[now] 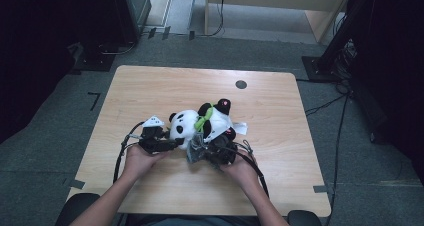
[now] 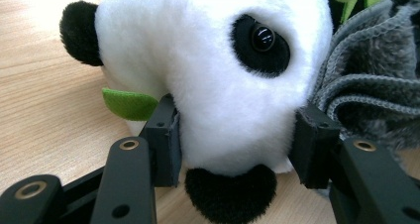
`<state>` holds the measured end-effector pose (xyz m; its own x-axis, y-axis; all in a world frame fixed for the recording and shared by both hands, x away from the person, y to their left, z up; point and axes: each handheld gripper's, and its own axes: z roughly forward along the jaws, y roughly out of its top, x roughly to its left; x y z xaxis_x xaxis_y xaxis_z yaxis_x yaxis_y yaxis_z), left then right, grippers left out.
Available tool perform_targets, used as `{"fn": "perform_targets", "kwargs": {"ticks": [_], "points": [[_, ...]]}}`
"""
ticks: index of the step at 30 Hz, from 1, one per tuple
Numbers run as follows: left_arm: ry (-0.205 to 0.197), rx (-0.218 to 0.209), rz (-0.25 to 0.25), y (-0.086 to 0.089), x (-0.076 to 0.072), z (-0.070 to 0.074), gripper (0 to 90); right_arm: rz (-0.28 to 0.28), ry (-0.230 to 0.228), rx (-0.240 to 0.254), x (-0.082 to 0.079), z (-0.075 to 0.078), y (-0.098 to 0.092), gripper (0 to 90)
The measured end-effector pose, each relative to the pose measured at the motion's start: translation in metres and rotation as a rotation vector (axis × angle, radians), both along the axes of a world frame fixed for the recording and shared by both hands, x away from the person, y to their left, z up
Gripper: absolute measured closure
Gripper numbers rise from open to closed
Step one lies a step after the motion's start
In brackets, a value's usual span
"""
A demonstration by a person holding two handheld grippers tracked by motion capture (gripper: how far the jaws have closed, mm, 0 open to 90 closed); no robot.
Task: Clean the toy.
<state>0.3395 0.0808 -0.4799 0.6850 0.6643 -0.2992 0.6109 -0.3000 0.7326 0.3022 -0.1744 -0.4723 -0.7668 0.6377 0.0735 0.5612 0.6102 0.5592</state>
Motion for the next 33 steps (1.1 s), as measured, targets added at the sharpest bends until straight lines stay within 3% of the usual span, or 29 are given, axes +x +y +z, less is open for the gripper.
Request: {"fn": "perform_targets", "kwargs": {"ticks": [9,18,33], "points": [[0.004,0.0,-0.004,0.0,0.0,0.0,47.8,-0.047,0.025,0.04,-0.002,0.016,-0.028,76.4],[0.004,0.002,-0.005,-0.001,0.0,0.0,48.1,-0.107,-0.014,0.079,-0.007,0.033,-0.06,76.5],[0.006,-0.002,-0.002,0.0,0.001,0.0,48.1,-0.181,-0.075,0.145,-0.01,0.059,-0.089,77.1]]}}
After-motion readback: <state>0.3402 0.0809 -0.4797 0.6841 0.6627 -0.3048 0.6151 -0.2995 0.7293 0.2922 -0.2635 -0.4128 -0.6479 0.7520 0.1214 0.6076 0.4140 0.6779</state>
